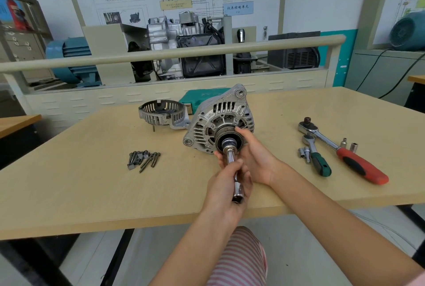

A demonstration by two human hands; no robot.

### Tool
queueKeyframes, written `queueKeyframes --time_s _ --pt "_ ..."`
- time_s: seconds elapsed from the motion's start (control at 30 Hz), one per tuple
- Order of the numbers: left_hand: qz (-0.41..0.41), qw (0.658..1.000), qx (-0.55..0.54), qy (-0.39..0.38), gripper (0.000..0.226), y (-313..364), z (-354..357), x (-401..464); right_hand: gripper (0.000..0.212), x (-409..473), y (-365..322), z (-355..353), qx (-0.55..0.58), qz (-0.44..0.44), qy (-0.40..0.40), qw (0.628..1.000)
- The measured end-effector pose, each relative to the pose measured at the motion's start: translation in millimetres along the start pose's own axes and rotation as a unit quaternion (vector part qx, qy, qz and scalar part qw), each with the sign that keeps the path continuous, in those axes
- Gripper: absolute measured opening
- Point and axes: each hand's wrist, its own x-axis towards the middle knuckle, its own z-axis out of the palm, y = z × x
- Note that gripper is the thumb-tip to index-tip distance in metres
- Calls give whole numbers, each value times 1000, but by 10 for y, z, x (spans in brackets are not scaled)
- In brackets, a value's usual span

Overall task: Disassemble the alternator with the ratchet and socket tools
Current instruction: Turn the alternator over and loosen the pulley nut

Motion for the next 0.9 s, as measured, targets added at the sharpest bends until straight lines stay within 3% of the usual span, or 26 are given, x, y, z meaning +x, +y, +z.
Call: queueKeyframes --time_s 0.27,0.37,0.5,0.6,0.8,0.9 --pt "-40 999 -36 -10 37 29 9 -35 55 -15 -9 -6 -1 0 -4 1000" --pt "-31 999 -27 0 37 25 19 -29 54 -29 -13 1 -10 6 2 1000" --pt "-10 1000 -12 5 12 8 7 -18 57 -10 -1 3 -1 0 9 1000" --pt "-8 1000 -26 -2 6 5 2 -17 58 13 -1 -9 8 -1 0 1000" --pt "-37 998 -54 -22 34 20 37 -53 57 35 0 -30 10 8 -7 1000" --pt "-47 998 -39 -17 37 24 43 -48 64 13 -6 -23 7 10 -9 1000"
